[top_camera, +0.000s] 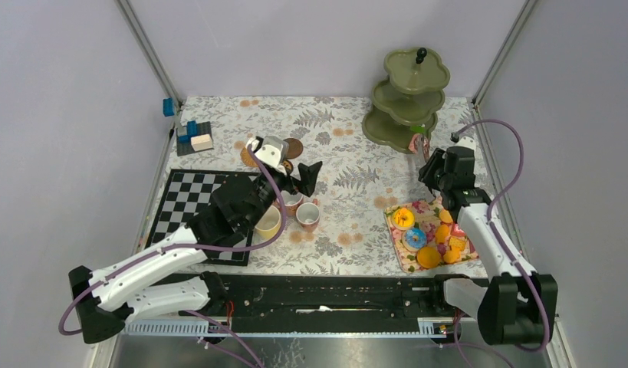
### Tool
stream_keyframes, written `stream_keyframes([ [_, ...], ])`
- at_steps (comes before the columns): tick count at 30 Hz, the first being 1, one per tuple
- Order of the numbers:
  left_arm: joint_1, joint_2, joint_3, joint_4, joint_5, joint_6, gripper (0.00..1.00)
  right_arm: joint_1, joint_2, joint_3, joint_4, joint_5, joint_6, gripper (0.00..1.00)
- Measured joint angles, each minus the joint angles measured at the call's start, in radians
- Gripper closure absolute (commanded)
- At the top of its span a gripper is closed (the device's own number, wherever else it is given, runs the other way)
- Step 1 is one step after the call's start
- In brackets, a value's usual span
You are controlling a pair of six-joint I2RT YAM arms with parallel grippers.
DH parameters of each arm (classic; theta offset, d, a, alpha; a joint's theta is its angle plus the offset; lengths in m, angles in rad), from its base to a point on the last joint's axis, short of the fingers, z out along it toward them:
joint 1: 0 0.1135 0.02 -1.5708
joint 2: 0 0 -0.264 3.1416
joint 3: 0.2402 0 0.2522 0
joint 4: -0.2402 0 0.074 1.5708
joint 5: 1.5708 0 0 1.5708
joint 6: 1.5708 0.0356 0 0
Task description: Serve the afternoon tea
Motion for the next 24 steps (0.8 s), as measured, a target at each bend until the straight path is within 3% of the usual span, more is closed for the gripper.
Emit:
stream_keyframes([
  [14,-0.001,-0.042,-0.051,0.018,-0.038,0.047,0.01,0.0,0.234,0.0,0.286,0.027,-0.064,0.65],
  [24,-0.001,-0.042,-0.064,0.024,-0.038,0.051,0.01,0.0,0.401,0.031,0.366,0.07,-0.066,0.65],
])
